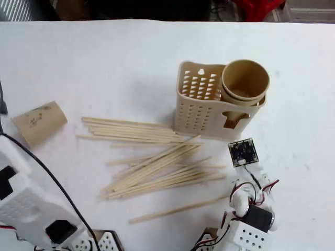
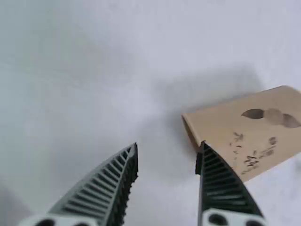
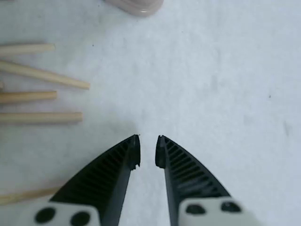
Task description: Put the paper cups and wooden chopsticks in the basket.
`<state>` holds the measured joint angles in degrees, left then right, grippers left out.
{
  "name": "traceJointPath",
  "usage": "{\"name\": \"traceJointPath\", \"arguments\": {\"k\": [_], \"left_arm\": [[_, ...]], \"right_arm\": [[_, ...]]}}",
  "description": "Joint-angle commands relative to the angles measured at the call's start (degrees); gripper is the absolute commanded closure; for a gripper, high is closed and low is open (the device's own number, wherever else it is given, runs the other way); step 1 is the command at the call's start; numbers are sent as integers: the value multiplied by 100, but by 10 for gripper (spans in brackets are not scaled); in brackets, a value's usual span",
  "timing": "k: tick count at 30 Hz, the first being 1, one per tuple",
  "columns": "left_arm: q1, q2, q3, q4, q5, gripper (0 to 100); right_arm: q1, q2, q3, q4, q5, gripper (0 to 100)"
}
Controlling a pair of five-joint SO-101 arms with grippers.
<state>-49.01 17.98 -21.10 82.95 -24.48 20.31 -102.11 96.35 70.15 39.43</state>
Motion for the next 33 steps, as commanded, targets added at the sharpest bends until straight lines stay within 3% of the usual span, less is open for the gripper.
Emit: {"name": "traceJointPath", "arguments": {"k": [1,6,15,25,33], "left_arm": [[-207,-48,1415,-1231,-308,759],[-92,-48,2136,-1916,-308,750],[259,-92,1582,-1336,-97,749],[2044,-57,290,-325,818,751],[2923,-48,-308,-255,1099,752]], "right_arm": [[-31,-92,53,22,35,932],[-31,-92,53,22,26,932],[-31,-92,53,22,26,932],[-31,-92,53,22,26,932],[-31,-92,53,22,26,932]]}}
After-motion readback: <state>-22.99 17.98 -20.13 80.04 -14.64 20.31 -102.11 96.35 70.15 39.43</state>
